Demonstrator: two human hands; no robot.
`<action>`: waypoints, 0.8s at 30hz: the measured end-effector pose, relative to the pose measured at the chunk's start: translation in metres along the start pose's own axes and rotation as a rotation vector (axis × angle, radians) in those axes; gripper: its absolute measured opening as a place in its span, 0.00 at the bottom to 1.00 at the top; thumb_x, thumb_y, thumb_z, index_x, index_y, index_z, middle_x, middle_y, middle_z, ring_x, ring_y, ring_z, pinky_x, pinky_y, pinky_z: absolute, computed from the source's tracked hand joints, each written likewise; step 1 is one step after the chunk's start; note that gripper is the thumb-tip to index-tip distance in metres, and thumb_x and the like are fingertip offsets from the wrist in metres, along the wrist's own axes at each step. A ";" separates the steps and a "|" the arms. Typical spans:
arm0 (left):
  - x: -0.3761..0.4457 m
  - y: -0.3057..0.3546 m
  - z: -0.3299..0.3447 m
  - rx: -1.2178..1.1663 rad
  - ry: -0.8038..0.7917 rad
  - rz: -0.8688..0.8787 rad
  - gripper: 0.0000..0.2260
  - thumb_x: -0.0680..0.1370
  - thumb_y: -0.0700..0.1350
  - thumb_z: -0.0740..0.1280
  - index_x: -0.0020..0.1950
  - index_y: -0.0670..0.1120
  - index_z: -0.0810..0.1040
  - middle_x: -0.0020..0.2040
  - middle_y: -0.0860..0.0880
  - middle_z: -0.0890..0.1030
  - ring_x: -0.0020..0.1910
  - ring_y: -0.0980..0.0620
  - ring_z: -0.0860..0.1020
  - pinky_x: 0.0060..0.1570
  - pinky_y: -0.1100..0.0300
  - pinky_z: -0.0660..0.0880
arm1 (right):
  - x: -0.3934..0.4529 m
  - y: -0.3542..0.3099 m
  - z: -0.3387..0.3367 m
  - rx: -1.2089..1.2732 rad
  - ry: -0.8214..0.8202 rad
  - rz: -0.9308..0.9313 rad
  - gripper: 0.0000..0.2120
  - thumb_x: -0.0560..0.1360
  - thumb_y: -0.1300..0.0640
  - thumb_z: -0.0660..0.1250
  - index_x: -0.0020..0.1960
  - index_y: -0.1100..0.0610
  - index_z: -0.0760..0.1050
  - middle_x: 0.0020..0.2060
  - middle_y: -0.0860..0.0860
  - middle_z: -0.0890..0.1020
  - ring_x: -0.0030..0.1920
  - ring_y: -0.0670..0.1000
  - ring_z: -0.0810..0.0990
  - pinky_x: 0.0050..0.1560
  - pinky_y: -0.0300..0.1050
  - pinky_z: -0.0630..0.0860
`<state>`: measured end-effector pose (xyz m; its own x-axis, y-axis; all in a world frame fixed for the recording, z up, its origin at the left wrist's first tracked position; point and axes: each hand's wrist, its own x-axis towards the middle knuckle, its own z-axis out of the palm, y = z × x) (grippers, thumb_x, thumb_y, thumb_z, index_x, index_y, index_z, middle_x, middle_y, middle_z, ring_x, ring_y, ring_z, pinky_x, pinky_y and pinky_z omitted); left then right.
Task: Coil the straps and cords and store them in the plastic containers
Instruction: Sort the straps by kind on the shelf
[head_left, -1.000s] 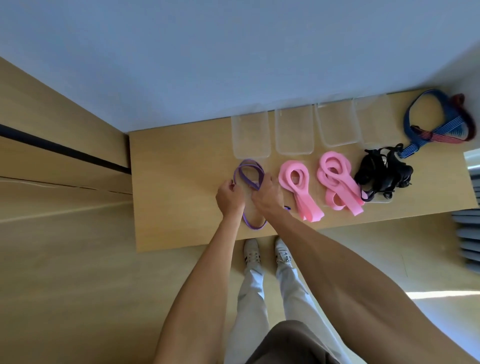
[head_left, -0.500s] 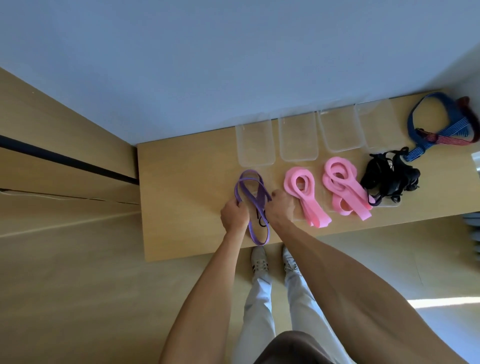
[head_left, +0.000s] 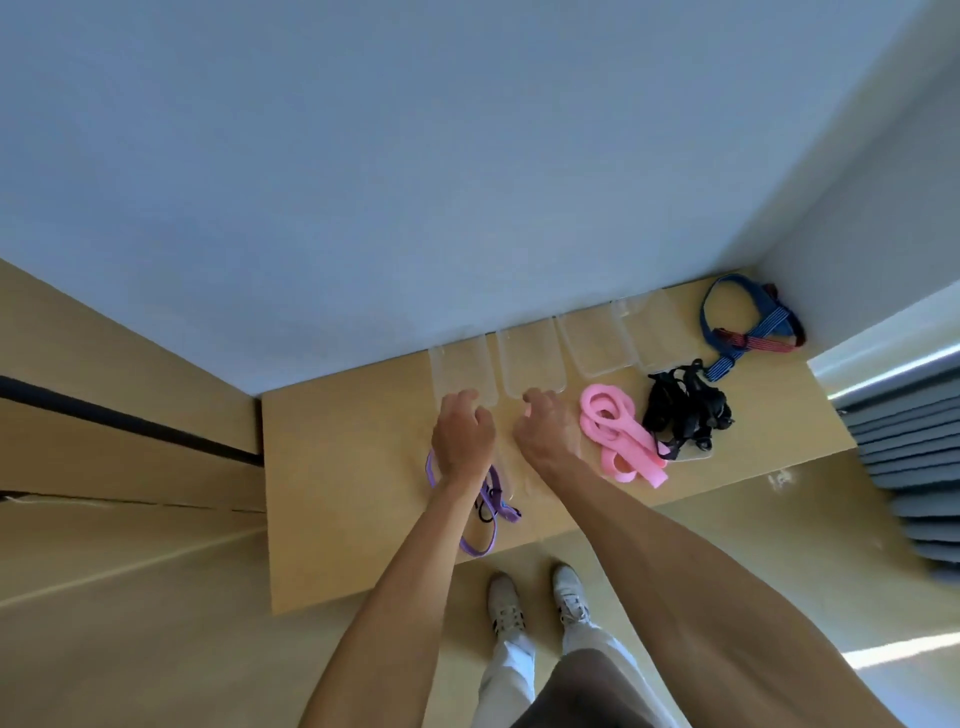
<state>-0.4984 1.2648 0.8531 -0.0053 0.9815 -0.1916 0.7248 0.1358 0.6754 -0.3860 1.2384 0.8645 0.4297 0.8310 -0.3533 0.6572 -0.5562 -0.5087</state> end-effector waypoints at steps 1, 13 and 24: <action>0.000 0.021 0.000 -0.019 -0.015 0.070 0.14 0.79 0.39 0.62 0.62 0.44 0.80 0.60 0.46 0.80 0.54 0.44 0.80 0.50 0.58 0.71 | 0.001 0.001 -0.020 -0.003 0.030 -0.018 0.20 0.75 0.64 0.62 0.66 0.58 0.75 0.60 0.58 0.77 0.58 0.60 0.78 0.55 0.51 0.75; 0.000 0.206 0.102 -0.018 -0.173 0.513 0.11 0.79 0.37 0.64 0.58 0.40 0.82 0.53 0.45 0.84 0.53 0.46 0.81 0.56 0.51 0.77 | 0.054 0.137 -0.201 0.058 0.154 0.023 0.21 0.75 0.64 0.61 0.67 0.57 0.75 0.60 0.58 0.78 0.58 0.59 0.78 0.53 0.50 0.77; 0.028 0.296 0.309 0.206 -0.448 0.394 0.12 0.79 0.38 0.60 0.59 0.44 0.79 0.50 0.48 0.77 0.46 0.51 0.76 0.46 0.60 0.72 | 0.168 0.317 -0.263 0.128 0.031 0.268 0.19 0.74 0.68 0.62 0.63 0.60 0.78 0.60 0.57 0.78 0.57 0.58 0.78 0.56 0.48 0.77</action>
<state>-0.0717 1.2908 0.8277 0.5463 0.7941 -0.2662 0.7315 -0.2975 0.6135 0.0572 1.2054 0.8502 0.5973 0.6534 -0.4650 0.4354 -0.7512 -0.4961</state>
